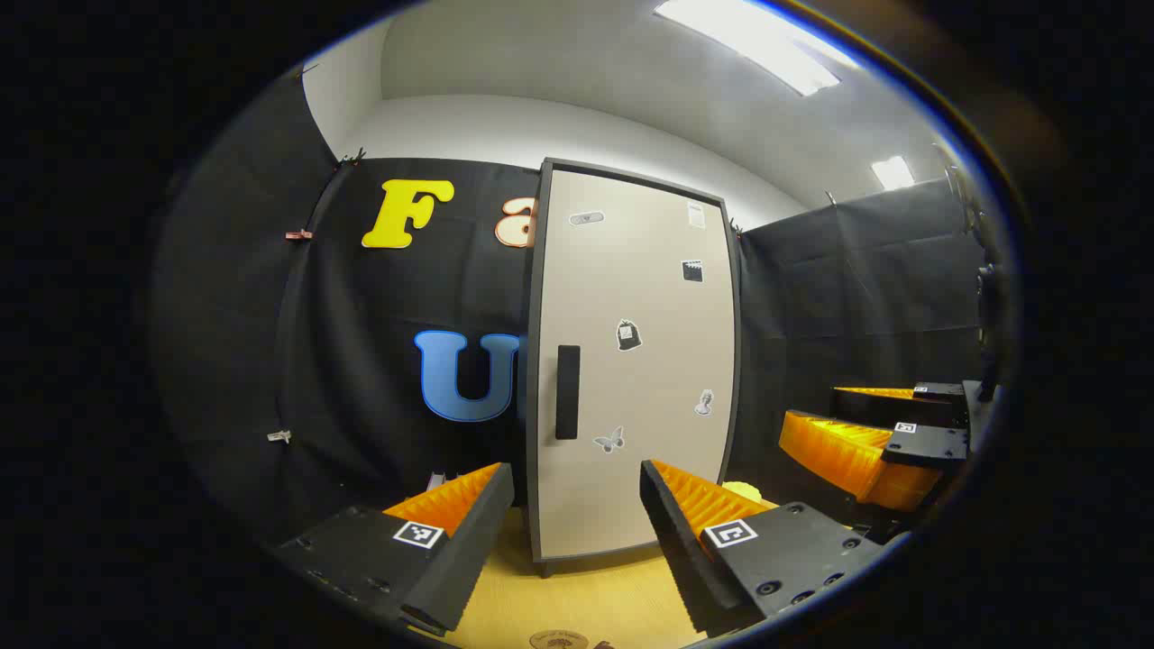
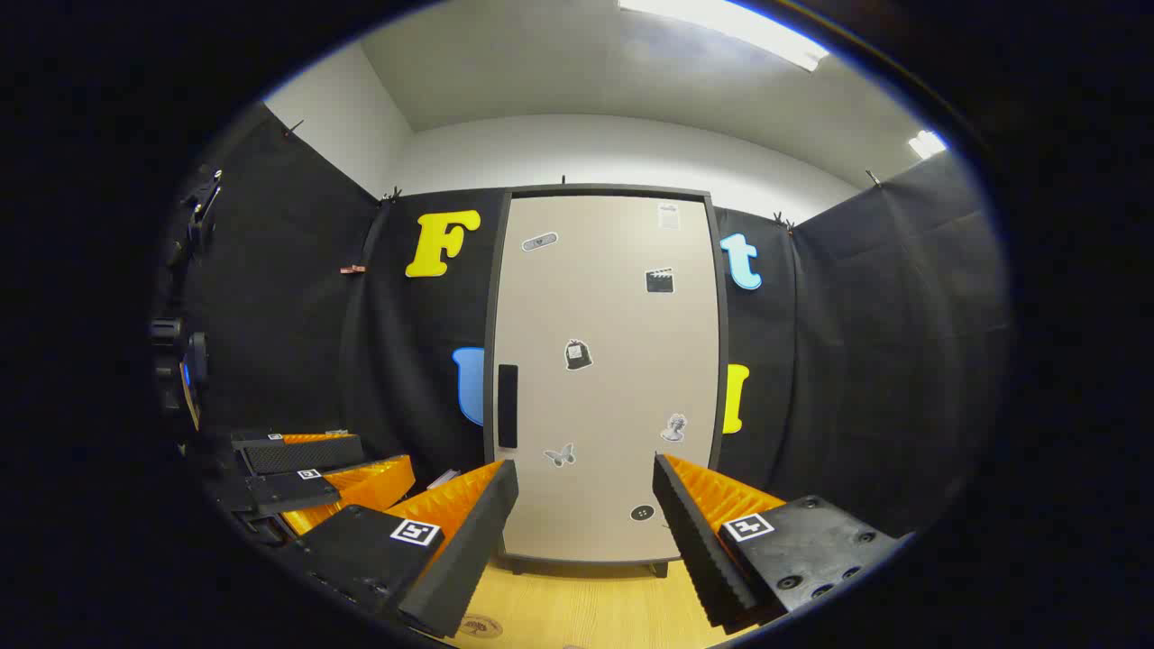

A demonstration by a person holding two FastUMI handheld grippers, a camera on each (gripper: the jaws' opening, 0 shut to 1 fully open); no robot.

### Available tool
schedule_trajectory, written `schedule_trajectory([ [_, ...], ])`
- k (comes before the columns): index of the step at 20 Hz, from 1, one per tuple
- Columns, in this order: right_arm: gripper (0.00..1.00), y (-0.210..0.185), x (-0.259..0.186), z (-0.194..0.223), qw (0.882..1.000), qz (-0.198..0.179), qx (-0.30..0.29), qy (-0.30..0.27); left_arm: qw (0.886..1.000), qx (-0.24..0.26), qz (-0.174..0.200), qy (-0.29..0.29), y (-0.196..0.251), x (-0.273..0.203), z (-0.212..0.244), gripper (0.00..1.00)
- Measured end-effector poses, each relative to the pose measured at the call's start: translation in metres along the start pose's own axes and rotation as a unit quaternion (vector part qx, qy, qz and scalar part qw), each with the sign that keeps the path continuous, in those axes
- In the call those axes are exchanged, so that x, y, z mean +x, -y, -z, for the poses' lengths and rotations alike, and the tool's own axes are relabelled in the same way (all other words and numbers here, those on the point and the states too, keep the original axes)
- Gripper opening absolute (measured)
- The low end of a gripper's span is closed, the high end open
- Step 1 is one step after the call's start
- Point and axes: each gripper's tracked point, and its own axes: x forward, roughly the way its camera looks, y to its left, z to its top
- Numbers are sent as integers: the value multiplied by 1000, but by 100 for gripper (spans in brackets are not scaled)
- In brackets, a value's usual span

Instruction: Open the cabinet door with the right hand, grasp the bottle in the cabinet with the left hand and place it on the coaster, then close the cabinet door with the right hand.

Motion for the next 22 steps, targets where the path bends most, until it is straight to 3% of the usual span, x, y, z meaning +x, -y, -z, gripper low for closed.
schedule_trajectory([
  [10, 98, 2, 10, 4, 1000, 23, 8, -3, 1000, -8, 8, -5, -13, 7, 3, 90],
  [22, 98, -18, 25, 9, 1000, 26, 8, -11, 1000, -5, 6, -7, -36, 4, 5, 90],
])
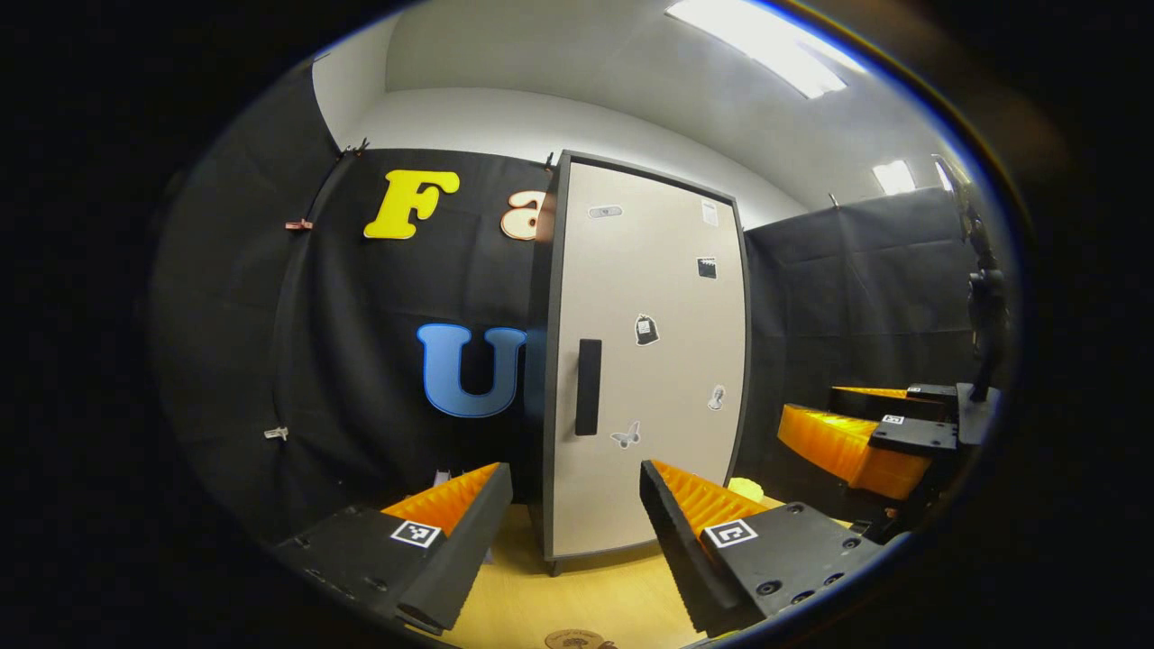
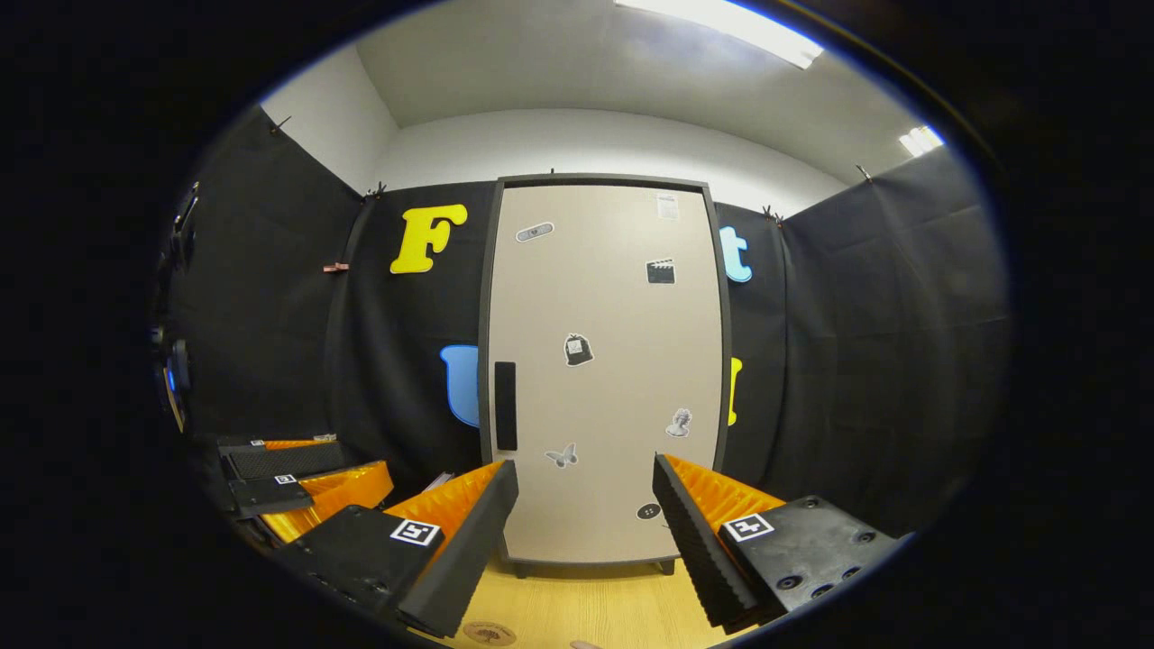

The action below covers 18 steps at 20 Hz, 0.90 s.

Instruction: Open the cabinet door with the right hand, grasp the bottle in the cabinet with the left hand and place it on the coaster, then close the cabinet door with the right hand.

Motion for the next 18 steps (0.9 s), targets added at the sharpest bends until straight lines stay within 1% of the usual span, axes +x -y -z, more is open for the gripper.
schedule_trajectory([
  [5, 98, -22, 20, -1, 1000, -12, 3, 6, 1000, -4, -13, -3, -19, -4, 0, 90],
  [10, 98, -49, 51, -3, 999, -43, 18, 9, 999, -4, -37, -13, -36, -1, 4, 90],
  [14, 98, -67, 87, 0, 997, -72, 17, 10, 997, -19, -65, -24, -49, 0, 9, 90],
  [18, 98, -83, 130, 12, 996, -94, 9, 5, 994, -15, -110, -20, -70, -2, 6, 91],
])
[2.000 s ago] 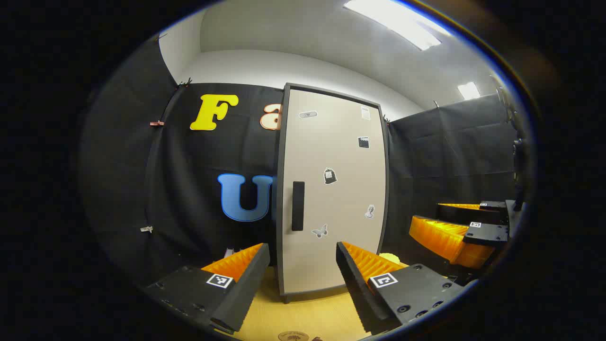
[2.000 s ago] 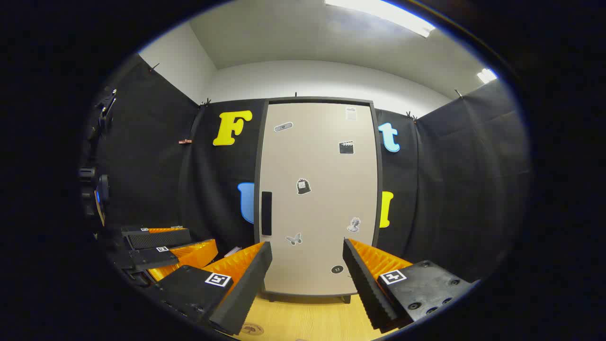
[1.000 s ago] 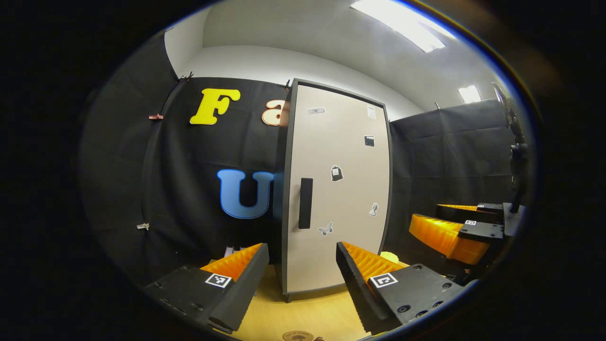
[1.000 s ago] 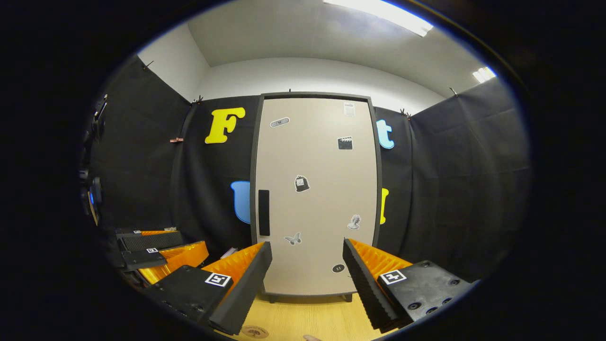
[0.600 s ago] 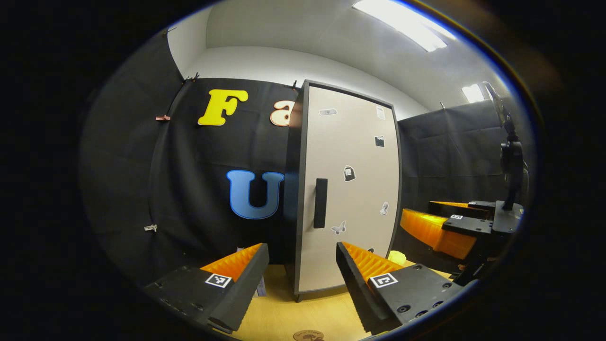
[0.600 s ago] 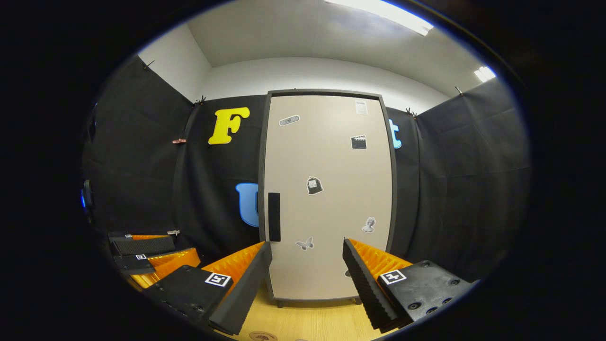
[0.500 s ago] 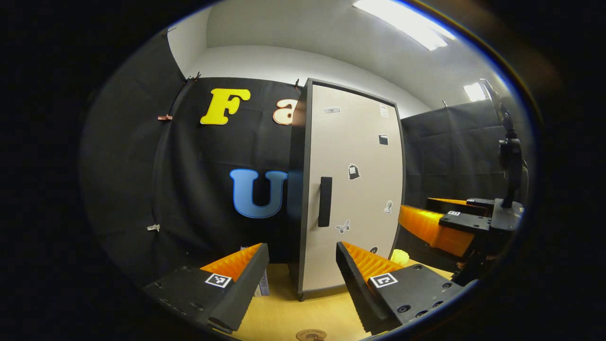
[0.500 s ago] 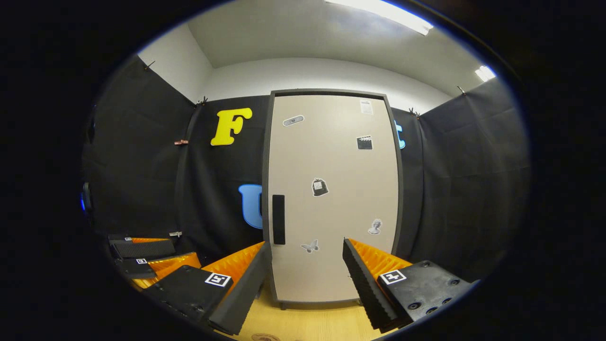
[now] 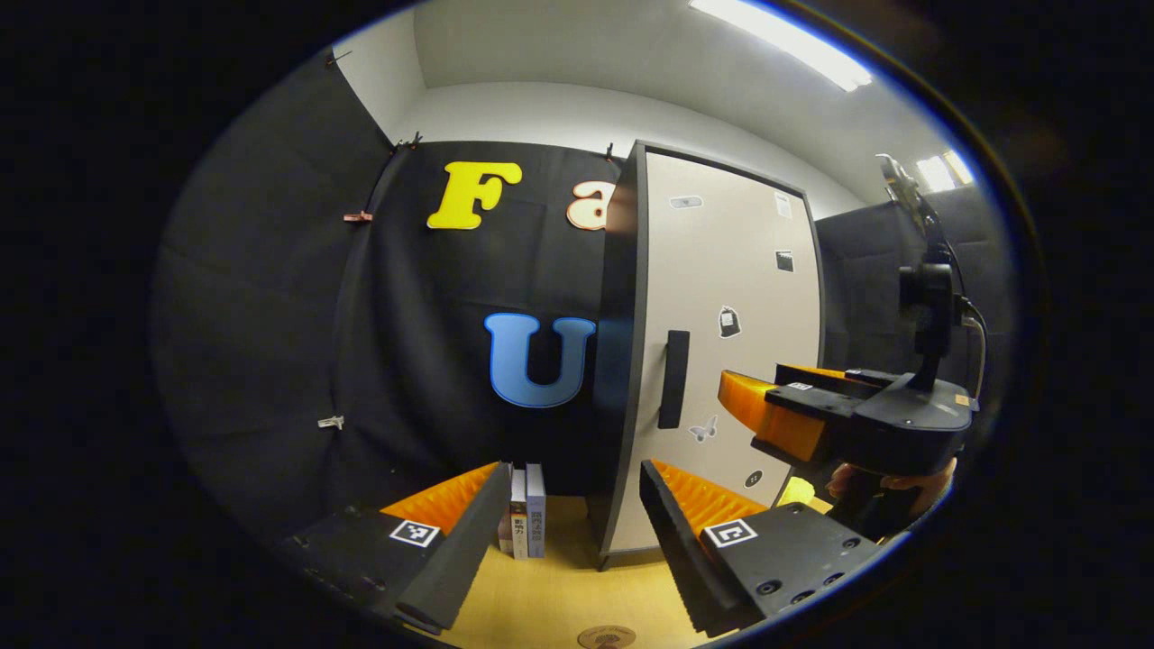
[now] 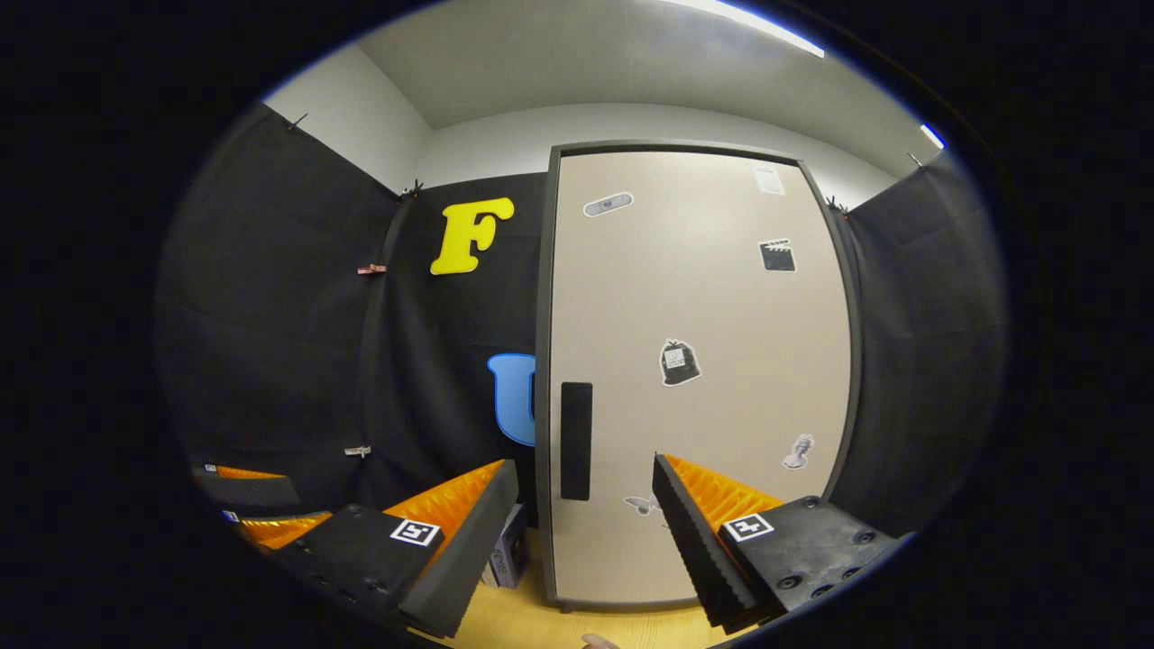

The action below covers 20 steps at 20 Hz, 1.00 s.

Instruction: Open the cabinet door with the right hand, grasp the bottle in the cabinet with the left hand and place it on the coaster, then close the cabinet door with the right hand.

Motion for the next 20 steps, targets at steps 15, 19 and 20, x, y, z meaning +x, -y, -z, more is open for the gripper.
schedule_trajectory([
  [15, 90, 0, 96, 34, 1000, 21, -2, -8, 997, -7, -78, -17, -45, 6, 10, 92],
  [19, 80, -3, 115, 46, 999, 37, -5, -13, 995, -1, -96, -23, -62, 0, 13, 92],
  [20, 74, -2, 118, 48, 999, 46, -9, -13, 995, 1, -101, -25, -66, -2, 14, 92],
])
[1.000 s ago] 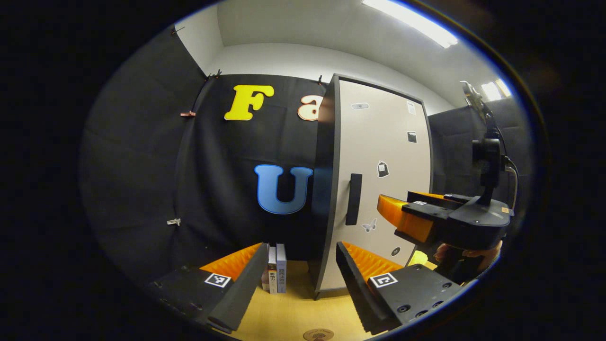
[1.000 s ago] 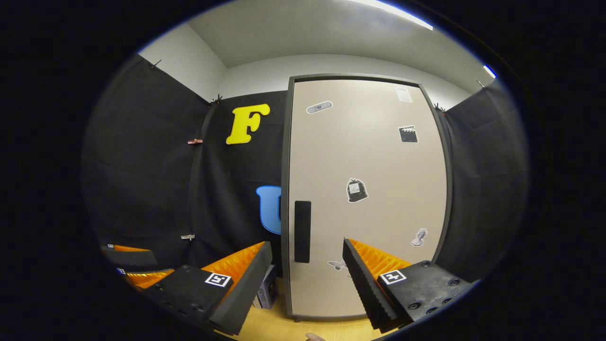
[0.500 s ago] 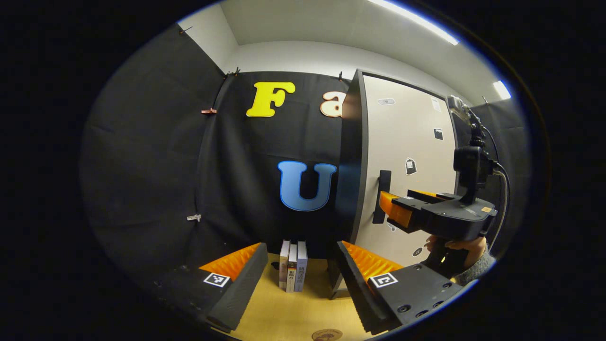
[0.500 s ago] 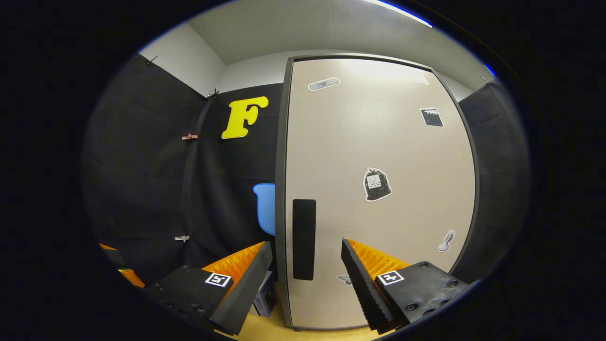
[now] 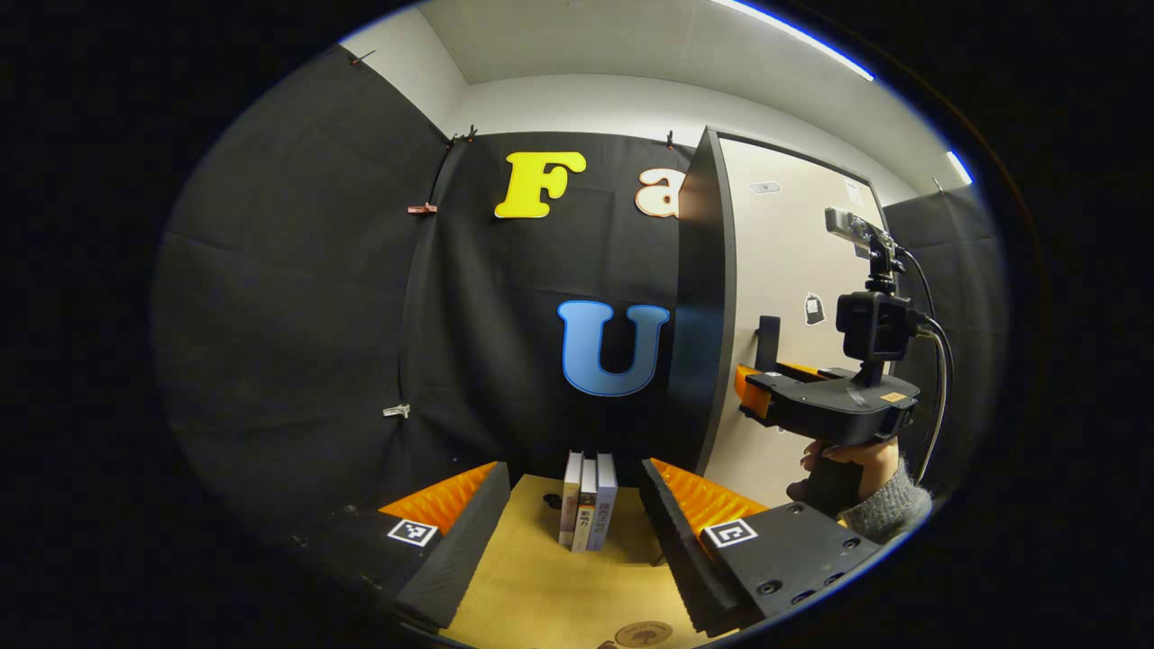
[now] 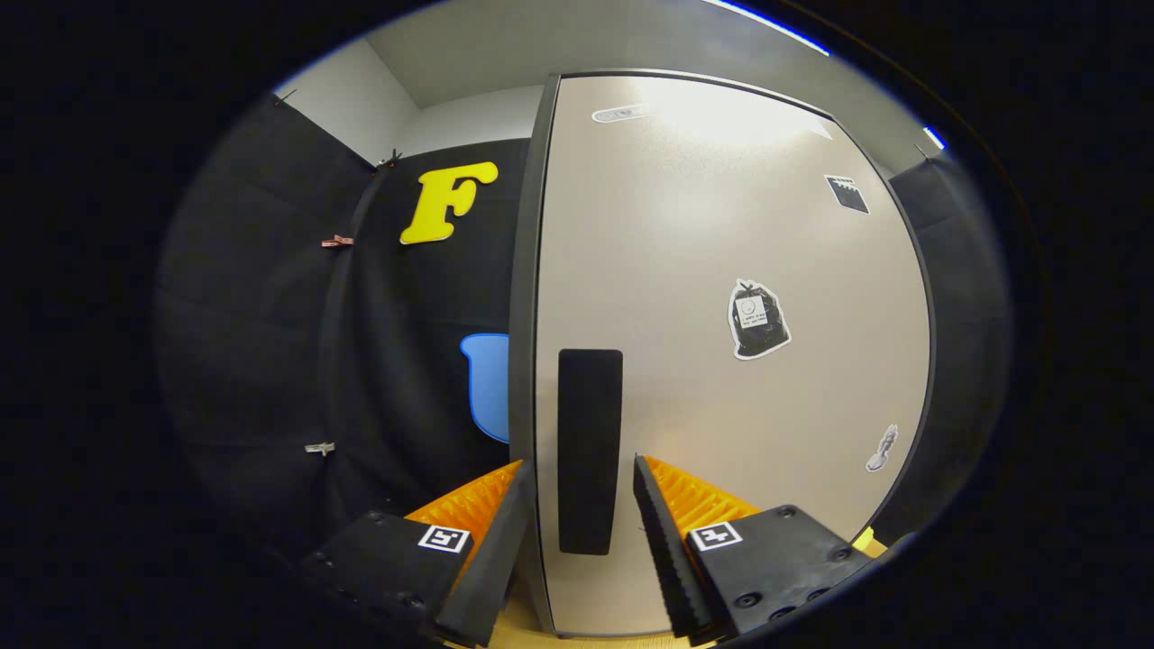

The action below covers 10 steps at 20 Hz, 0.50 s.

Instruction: Open the cabinet door with the right hand, grasp the bottle in the cabinet with the left hand and place it on the coaster, then close the cabinet door with the right hand.

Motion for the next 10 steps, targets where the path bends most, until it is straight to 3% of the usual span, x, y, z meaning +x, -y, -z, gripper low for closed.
schedule_trajectory([
  [4, 51, 1, 7, 3, 1000, 19, 6, 1, 1000, 2, -15, -3, -15, -3, 3, 92],
  [5, 51, 3, 5, 5, 1000, 24, 12, -3, 1000, 1, -17, -5, -17, -3, 3, 92],
  [6, 35, 5, 15, 3, 999, 29, 18, 2, 1000, -1, -19, -6, -20, -4, 5, 92],
  [8, 28, 3, 7, 3, 999, 32, 11, 3, 1000, -3, -22, -9, -23, -5, 7, 92],
  [9, 29, 3, 9, 4, 999, 33, 6, 1, 1000, -3, -23, -11, -25, -6, 7, 92],
  [10, 21, 4, 8, 2, 999, 33, -1, 3, 1000, -4, -23, -12, -26, -7, 8, 92],
])
